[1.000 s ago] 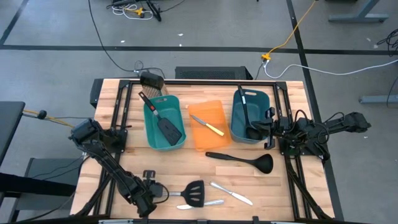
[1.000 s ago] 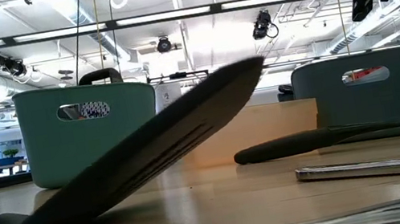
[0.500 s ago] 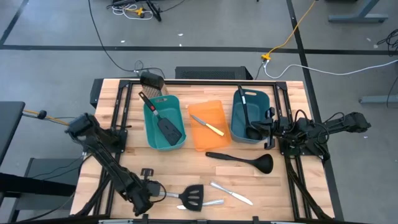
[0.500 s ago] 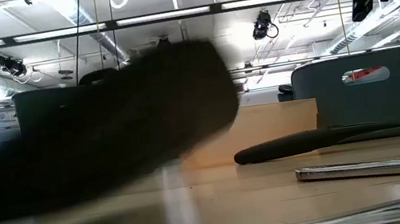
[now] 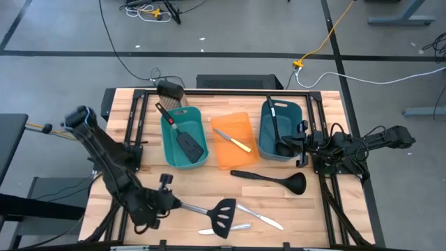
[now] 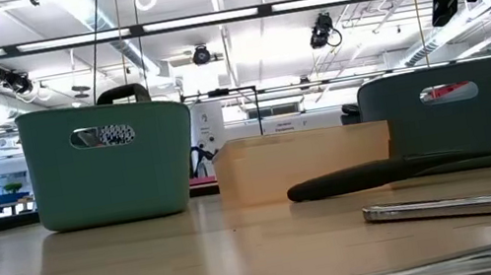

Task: Pick & Place Kitchen Items
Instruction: Put the black spatula into the green bin

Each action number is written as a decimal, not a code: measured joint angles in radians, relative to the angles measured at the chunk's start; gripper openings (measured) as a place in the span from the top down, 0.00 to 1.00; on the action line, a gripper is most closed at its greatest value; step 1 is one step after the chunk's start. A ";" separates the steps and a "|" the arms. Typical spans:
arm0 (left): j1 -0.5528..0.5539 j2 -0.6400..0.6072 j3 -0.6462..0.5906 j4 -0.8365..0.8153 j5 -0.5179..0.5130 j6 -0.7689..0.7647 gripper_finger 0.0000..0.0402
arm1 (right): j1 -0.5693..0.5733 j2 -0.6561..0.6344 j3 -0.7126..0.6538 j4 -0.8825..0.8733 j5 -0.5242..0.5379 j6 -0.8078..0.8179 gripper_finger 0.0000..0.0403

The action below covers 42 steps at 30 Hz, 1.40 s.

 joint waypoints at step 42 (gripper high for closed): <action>0.160 -0.986 -0.422 0.282 -0.562 0.565 0.79 | 0.000 0.000 0.000 0.001 0.026 0.015 0.97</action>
